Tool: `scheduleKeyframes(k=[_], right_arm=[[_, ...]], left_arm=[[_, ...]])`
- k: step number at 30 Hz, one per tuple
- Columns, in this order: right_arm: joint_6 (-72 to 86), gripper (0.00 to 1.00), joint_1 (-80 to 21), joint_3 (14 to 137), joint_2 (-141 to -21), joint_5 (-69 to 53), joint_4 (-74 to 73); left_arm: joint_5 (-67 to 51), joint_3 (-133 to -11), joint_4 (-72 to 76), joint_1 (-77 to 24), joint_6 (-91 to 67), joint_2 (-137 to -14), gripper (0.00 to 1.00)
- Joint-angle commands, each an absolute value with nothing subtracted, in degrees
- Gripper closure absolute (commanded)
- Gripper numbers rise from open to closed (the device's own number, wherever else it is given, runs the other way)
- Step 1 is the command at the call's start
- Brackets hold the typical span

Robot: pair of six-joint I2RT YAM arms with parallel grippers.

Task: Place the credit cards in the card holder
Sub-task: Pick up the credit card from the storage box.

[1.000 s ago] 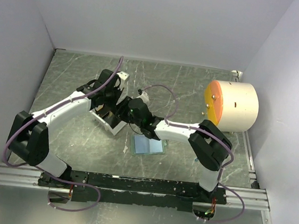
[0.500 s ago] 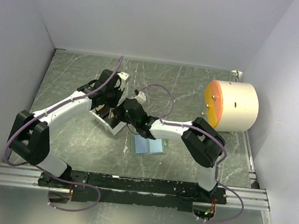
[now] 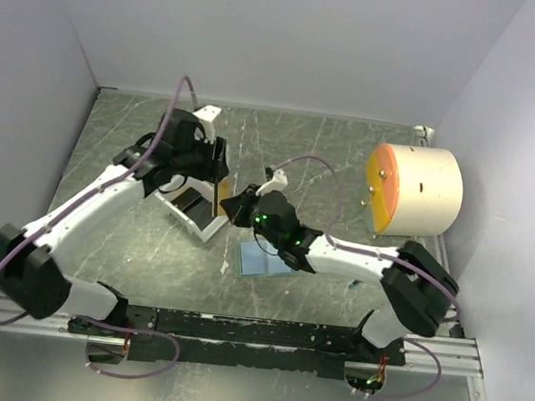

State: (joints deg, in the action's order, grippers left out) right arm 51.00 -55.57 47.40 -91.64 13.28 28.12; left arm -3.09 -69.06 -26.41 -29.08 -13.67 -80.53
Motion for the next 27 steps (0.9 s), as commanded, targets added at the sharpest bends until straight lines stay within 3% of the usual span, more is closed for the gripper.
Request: scheduleKeyframes(k=[1, 8, 14, 27], right_arm=[[46.8, 1.0, -54.5, 43.9, -83.4, 11.1, 29.2], [50.9, 1.0, -49.0, 34.4, -68.8, 1.9, 32.2], [56.8, 1.0, -46.8, 27.6, -60.9, -4.2, 39.1], [63.9, 1.0, -46.7, 24.7, -59.0, -7.3, 49.7]], left_arm=[[-11.6, -70.8, -23.9, -29.0, -21.5, -72.3, 0.35], [-21.6, -65.4, -17.0, -29.0, -30.1, -63.2, 0.32], [-32.3, -54.9, -2.6, -29.0, -38.6, -57.4, 0.3], [-37.5, -46.4, 7.9, -29.0, -46.1, -55.7, 0.34]])
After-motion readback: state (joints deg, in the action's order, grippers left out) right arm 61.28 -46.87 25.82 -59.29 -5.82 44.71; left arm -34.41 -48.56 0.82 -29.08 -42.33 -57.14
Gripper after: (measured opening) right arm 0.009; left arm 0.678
